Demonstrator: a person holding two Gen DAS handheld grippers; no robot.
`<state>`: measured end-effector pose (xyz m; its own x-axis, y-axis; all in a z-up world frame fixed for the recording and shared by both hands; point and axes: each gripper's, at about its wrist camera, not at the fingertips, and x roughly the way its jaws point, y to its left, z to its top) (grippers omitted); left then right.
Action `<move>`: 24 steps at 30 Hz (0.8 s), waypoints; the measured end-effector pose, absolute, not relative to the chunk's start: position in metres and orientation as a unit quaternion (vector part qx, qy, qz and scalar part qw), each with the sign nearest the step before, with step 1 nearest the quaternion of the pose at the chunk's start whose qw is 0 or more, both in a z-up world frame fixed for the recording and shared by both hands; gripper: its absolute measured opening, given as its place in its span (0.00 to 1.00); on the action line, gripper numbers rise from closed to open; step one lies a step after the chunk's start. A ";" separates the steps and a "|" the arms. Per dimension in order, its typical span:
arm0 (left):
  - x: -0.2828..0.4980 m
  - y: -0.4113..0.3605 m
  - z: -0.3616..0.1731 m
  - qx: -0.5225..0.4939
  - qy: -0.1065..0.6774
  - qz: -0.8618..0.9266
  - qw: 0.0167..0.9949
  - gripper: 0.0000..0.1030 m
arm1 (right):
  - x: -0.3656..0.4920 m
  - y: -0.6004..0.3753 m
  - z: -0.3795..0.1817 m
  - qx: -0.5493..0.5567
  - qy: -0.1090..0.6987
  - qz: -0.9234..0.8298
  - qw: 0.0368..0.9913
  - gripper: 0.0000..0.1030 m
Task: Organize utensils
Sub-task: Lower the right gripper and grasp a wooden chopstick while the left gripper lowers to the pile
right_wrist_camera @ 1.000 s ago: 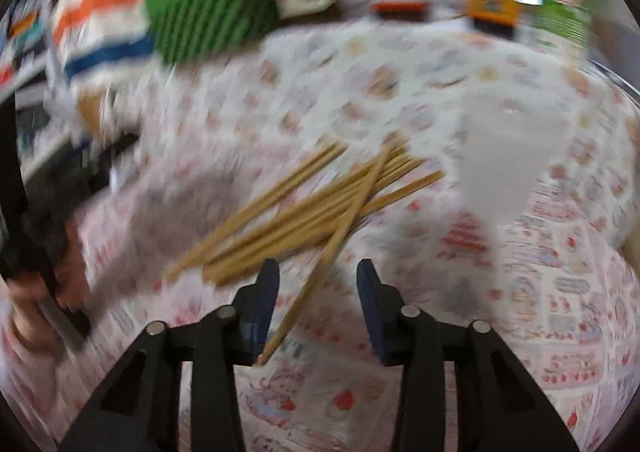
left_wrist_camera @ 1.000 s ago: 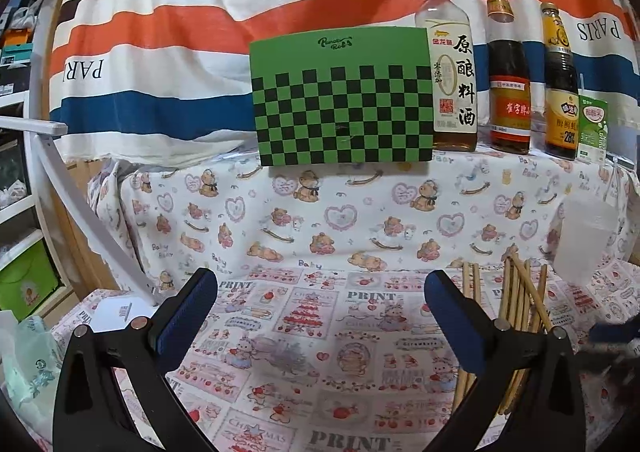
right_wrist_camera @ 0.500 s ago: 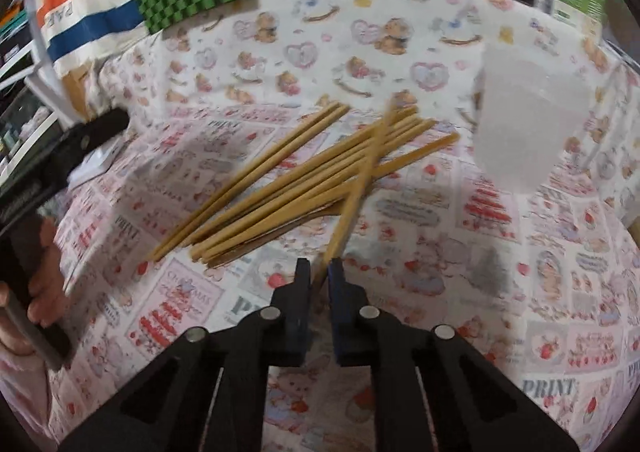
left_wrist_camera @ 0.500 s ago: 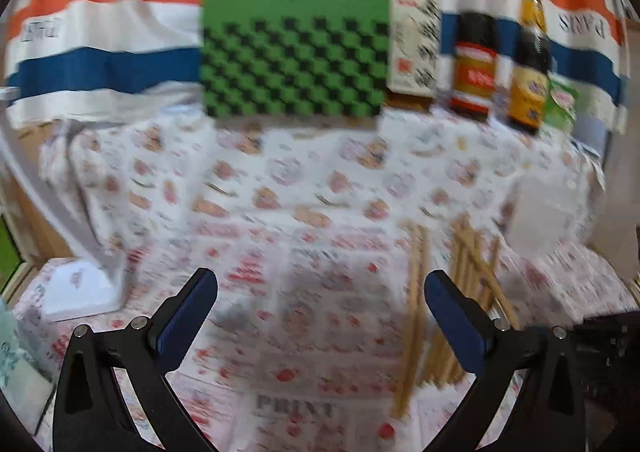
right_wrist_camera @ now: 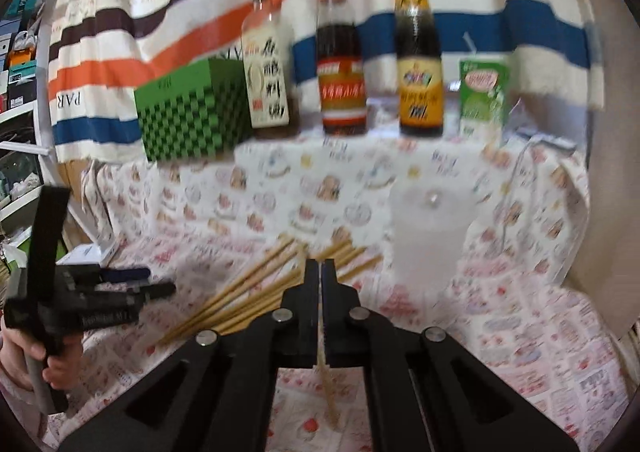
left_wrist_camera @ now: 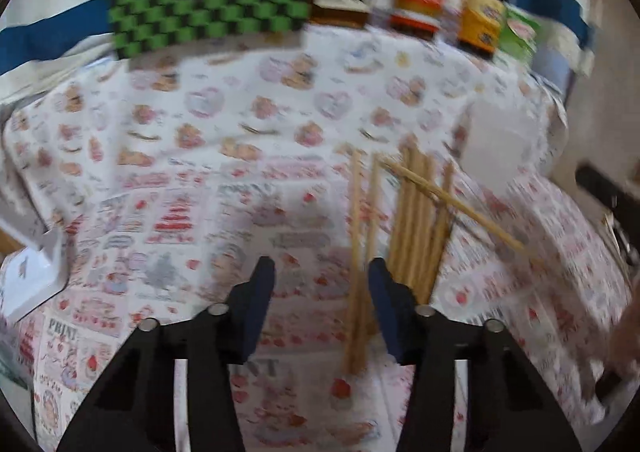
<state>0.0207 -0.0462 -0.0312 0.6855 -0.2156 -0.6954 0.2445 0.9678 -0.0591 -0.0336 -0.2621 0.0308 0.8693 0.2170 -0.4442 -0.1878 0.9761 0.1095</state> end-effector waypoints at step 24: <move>0.032 -0.054 -0.054 0.019 0.439 -0.158 0.884 0.01 | -0.006 -0.274 0.005 0.064 0.324 0.090 0.940 0.49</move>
